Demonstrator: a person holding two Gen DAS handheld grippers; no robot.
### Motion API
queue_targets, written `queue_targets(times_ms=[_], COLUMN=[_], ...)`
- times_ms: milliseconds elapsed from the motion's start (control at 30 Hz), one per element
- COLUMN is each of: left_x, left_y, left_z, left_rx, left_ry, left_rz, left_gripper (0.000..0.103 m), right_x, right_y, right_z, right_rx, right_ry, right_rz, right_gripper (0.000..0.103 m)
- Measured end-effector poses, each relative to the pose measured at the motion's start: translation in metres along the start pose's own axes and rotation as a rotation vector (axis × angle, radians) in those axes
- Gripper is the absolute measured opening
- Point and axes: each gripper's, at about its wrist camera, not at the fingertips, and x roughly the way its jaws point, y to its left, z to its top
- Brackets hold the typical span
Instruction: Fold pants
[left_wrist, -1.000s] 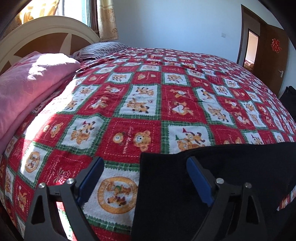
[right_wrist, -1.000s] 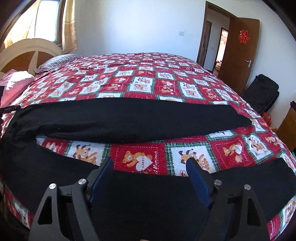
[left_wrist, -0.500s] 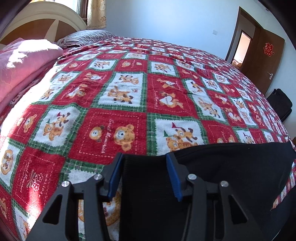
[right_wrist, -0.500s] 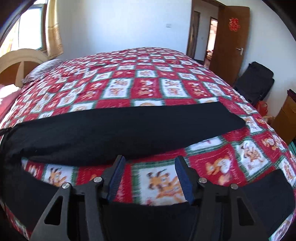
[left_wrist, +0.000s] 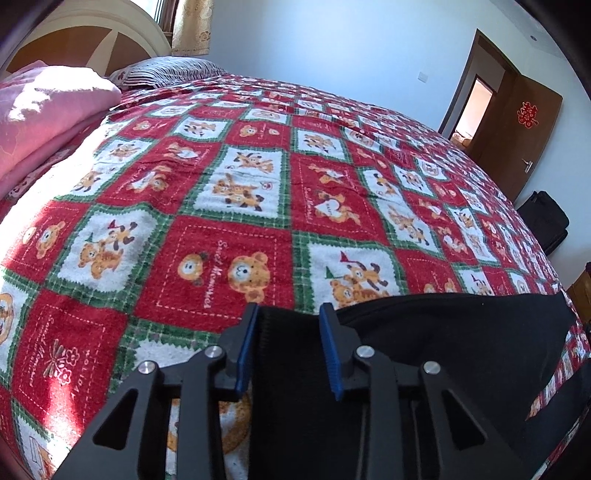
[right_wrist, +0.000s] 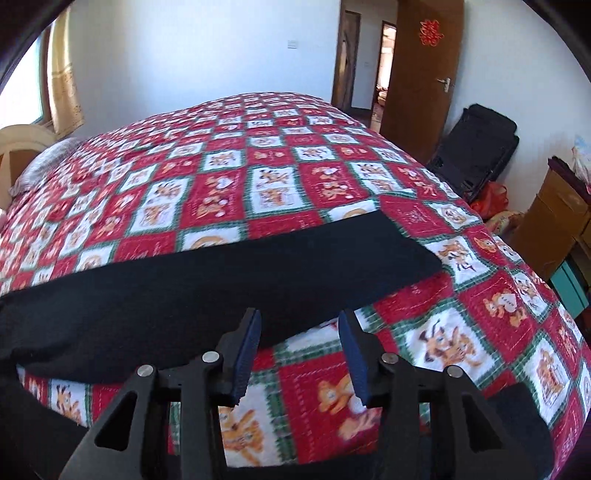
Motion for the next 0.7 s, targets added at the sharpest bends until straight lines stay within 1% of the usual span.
queue_targets(times_ms=[200,267,333,367,400,467,567,600,633,700], left_x=[0.003,0.003,0.003,0.003,0.003,0.002,0.004,0.004,0.006,0.009], left_y=[-0.001,-0.002,-0.004,-0.005,-0.006,-0.008,-0.01,-0.011,-0.012,-0.017], left_z=[0.0,0.0,-0.001,-0.001,-0.001,-0.001,0.0,0.0,0.0,0.001], left_rx=[0.012,0.019,0.026,0.031,0.037,0.044,0.062,0.066,0.073,0.097], left_ry=[0.01,0.008,0.008,0.008,0.007,0.006,0.011,0.015,0.023,0.037], left_rz=[-0.013,-0.008,0.002,0.008,0.013,0.033,0.049,0.056,0.054,0.074], left_gripper=[0.033,0.033,0.033,0.033,0.033,0.036,0.037,0.039,0.044,0.045], right_x=[0.018,0.028,0.041,0.049,0.057,0.07,0.093,0.098,0.105,0.119], right_y=[-0.056,-0.071,-0.082,-0.087,-0.091,-0.096,-0.098,-0.098,-0.098,-0.1], right_z=[0.038,0.049,0.058,0.063,0.068,0.076,0.086,0.089,0.093,0.098], right_rx=[0.119,0.142,0.16,0.164,0.167,0.159,0.141,0.136,0.129,0.115], right_ry=[0.006,0.022,0.044,0.059,0.068,0.075,0.092,0.089,0.088,0.095], right_rz=[-0.048,-0.045,-0.042,-0.042,-0.04,-0.027,-0.058,-0.064,-0.063,-0.073], right_gripper=[0.046,0.046,0.054,0.064,0.07,0.07,0.07,0.07,0.07,0.07])
